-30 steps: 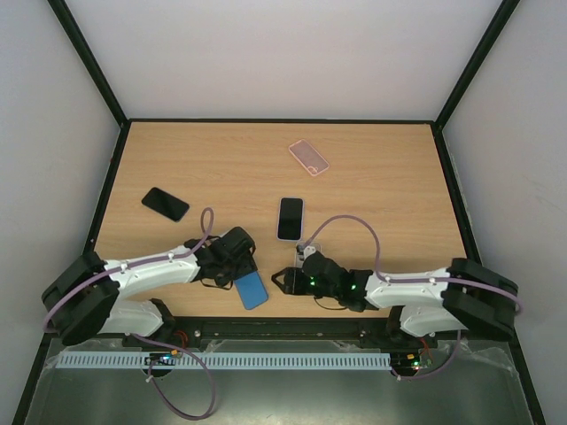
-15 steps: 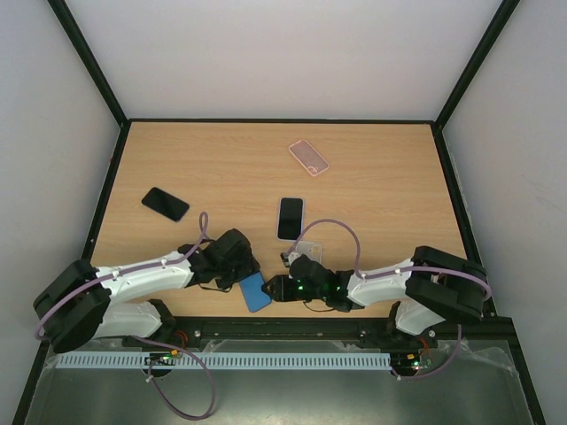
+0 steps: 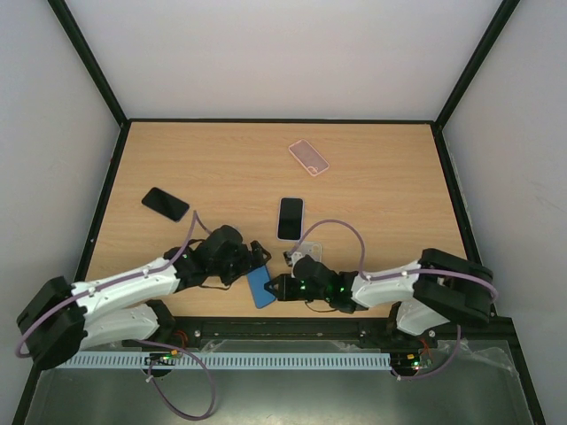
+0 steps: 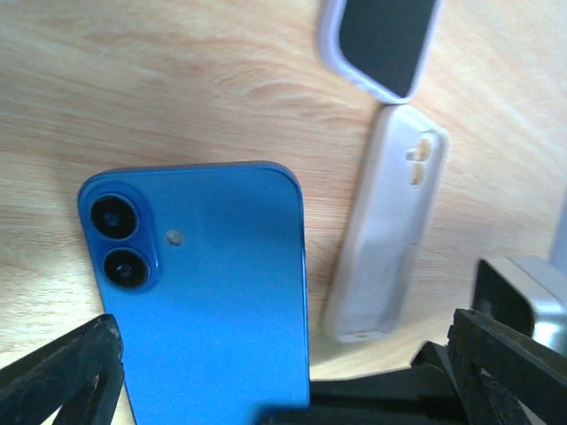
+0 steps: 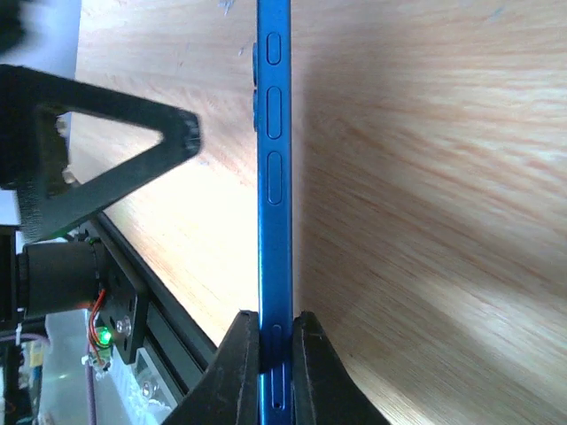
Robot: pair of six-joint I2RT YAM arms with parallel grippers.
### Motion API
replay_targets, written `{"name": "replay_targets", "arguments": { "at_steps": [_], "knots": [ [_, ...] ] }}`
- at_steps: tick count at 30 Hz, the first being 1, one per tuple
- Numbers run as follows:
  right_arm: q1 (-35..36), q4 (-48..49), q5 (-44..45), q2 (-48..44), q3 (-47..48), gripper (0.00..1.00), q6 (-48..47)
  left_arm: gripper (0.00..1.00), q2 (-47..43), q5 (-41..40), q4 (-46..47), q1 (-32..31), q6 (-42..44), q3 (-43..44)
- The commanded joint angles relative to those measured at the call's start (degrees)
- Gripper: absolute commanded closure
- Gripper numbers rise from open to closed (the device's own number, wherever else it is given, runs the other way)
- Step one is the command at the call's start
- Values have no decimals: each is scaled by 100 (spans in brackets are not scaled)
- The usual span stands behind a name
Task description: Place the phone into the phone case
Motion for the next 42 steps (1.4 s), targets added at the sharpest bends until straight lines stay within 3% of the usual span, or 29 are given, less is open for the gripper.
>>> {"name": "replay_targets", "arguments": {
  "at_steps": [1,6,10,19,28,35,42],
  "knots": [
    [27,-713,844,-794,-32,98,71,1,-627,-12,8,27,313,-30],
    [27,-2125,1935,-1928,76,98,10,1,-1172,-304,-238,50,630,20],
    [20,-3727,2982,-2646,424,98,123,7,-1219,-431,-166,74,974,51],
    [9,-5795,4096,-3599,1042,98,311,26,114,-361,469,39,1372,324],
    [9,-5971,4084,-3573,998,98,470,36,1691,-257,1131,-162,1559,904],
    [9,-5487,3767,-3148,855,98,536,41,2274,-158,1651,-245,1444,926],
    [2,-5464,3672,-2468,928,98,624,44,2783,498,2474,-266,1186,849]
  ]
}}
